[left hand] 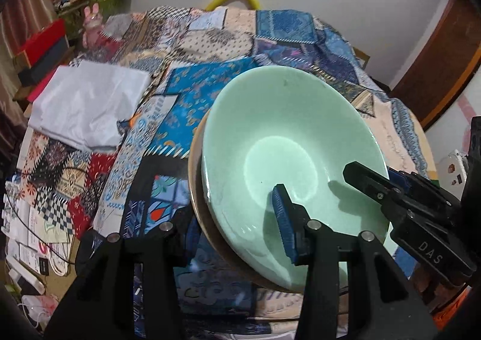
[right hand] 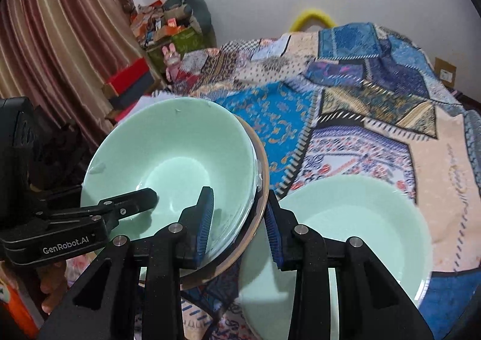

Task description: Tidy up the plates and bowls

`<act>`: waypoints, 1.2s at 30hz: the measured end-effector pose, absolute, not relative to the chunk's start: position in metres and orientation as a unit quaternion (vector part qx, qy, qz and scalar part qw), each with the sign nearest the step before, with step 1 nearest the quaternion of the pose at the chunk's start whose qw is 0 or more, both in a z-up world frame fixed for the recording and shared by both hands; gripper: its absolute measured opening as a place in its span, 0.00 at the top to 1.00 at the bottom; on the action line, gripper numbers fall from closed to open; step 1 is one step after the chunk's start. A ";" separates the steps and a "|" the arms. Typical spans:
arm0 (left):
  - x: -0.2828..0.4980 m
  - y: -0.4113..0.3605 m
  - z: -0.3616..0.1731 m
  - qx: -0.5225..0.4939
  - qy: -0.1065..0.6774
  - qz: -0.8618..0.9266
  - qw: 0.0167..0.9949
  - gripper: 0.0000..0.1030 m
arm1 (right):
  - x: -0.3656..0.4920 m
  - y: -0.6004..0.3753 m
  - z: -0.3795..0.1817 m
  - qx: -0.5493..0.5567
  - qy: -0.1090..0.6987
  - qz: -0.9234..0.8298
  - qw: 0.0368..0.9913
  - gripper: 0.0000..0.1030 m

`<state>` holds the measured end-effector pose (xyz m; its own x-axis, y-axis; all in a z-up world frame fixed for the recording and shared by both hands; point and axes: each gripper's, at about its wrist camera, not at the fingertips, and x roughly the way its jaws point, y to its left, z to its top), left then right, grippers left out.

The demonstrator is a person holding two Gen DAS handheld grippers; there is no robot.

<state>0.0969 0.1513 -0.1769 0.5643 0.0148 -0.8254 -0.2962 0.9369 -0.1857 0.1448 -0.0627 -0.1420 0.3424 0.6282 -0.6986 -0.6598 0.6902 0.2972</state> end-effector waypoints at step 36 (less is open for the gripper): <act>0.141 0.028 -0.179 -0.103 0.484 0.000 0.869 0.57 | 0.155 -0.187 -0.143 0.038 0.414 0.309 0.855 0.70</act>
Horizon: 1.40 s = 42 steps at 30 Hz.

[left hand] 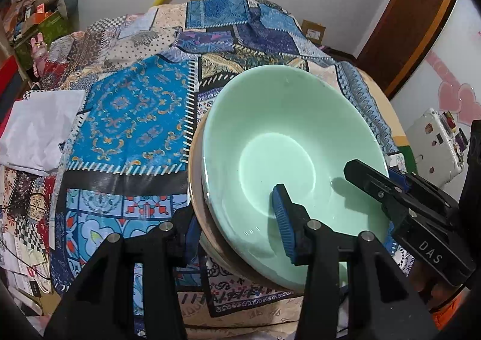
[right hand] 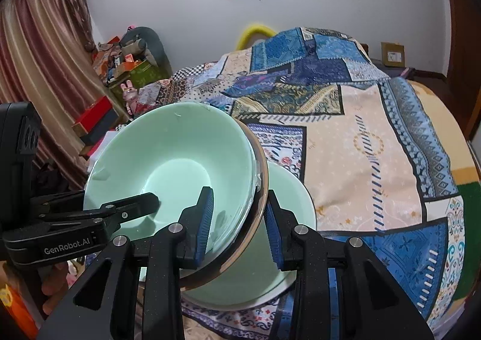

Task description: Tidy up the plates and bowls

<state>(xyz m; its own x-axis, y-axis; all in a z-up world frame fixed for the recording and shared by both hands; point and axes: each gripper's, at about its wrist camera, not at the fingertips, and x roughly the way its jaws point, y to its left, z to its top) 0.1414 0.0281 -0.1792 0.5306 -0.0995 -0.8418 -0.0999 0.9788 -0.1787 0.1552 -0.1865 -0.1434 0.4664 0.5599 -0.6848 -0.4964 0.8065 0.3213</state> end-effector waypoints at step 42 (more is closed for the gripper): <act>0.085 0.037 -0.078 -0.085 0.319 0.014 0.944 0.46 | 0.111 -0.214 -0.065 0.027 0.295 0.327 0.897 0.66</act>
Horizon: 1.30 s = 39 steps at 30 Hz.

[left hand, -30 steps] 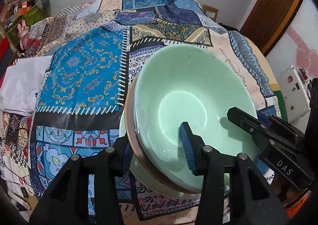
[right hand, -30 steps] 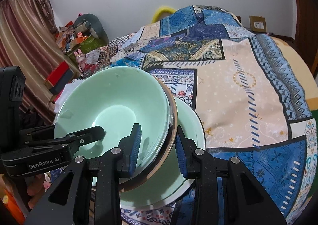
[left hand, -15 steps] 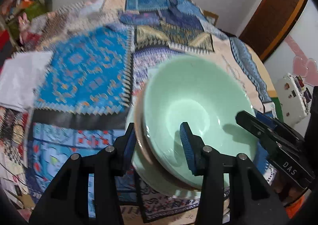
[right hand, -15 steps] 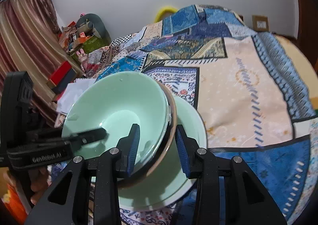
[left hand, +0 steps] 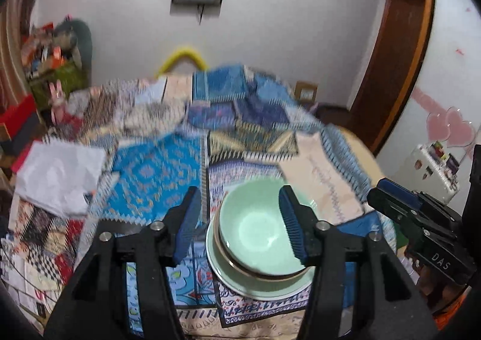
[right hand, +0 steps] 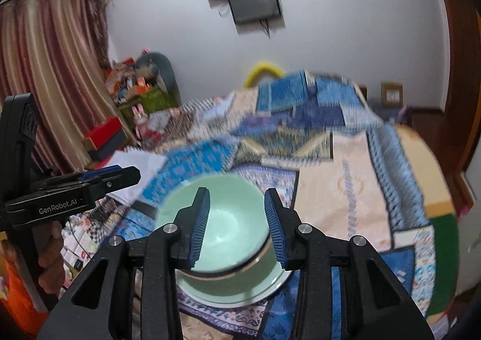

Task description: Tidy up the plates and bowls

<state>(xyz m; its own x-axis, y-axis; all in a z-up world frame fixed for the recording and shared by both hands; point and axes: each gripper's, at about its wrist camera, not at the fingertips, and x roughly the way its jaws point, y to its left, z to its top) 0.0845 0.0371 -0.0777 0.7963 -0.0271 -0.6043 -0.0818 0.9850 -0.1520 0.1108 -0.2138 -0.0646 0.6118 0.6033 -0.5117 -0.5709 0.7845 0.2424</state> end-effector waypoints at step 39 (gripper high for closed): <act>-0.004 0.017 -0.014 -0.043 0.151 0.030 0.987 0.00 | 0.051 -0.232 -0.004 0.055 0.157 0.318 0.933 0.00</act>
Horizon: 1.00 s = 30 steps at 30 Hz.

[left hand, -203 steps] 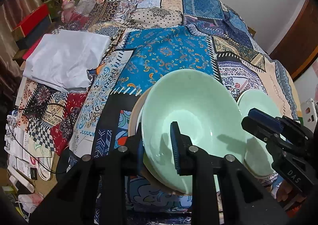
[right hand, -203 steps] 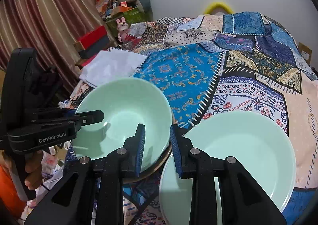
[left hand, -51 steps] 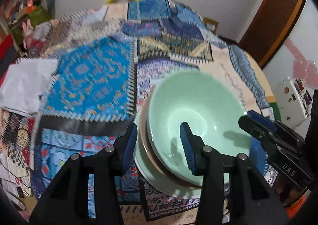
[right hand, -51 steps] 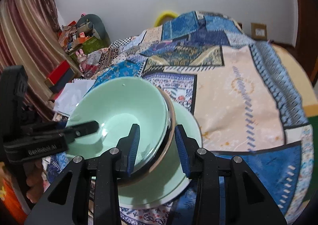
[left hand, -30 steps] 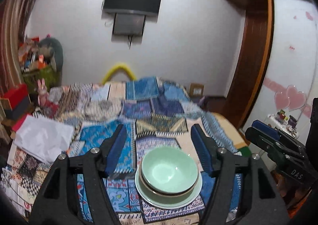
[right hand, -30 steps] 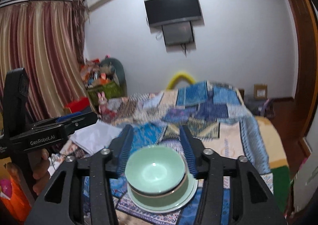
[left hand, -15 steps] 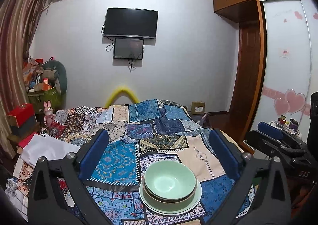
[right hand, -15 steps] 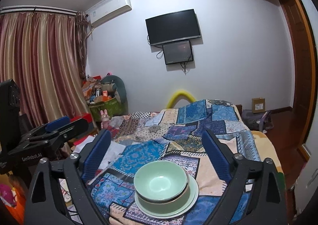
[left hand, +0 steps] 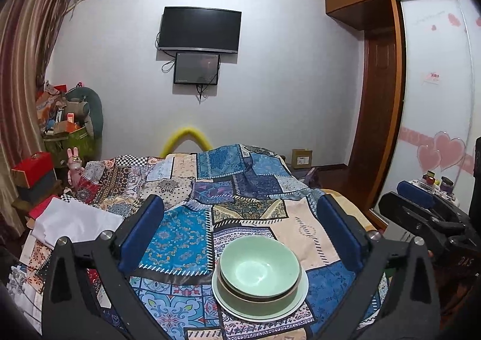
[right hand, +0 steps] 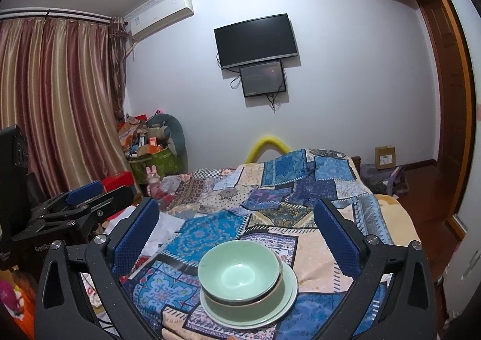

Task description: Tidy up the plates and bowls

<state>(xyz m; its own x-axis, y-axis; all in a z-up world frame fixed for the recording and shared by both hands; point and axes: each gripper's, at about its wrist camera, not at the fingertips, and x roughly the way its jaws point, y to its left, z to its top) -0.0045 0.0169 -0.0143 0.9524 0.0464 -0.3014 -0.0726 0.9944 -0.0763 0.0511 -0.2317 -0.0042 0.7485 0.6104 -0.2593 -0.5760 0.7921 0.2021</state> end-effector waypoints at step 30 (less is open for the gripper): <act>0.000 0.018 -0.019 -0.046 0.158 0.027 0.986 0.00 | 0.051 -0.231 -0.004 0.056 0.160 0.317 0.933 0.00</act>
<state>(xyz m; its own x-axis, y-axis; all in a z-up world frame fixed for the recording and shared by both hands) 0.0004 0.0180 -0.0187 0.9484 0.0392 -0.3146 -0.0686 0.9942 -0.0826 0.0509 -0.2312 -0.0037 0.7480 0.6090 -0.2639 -0.5731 0.7932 0.2061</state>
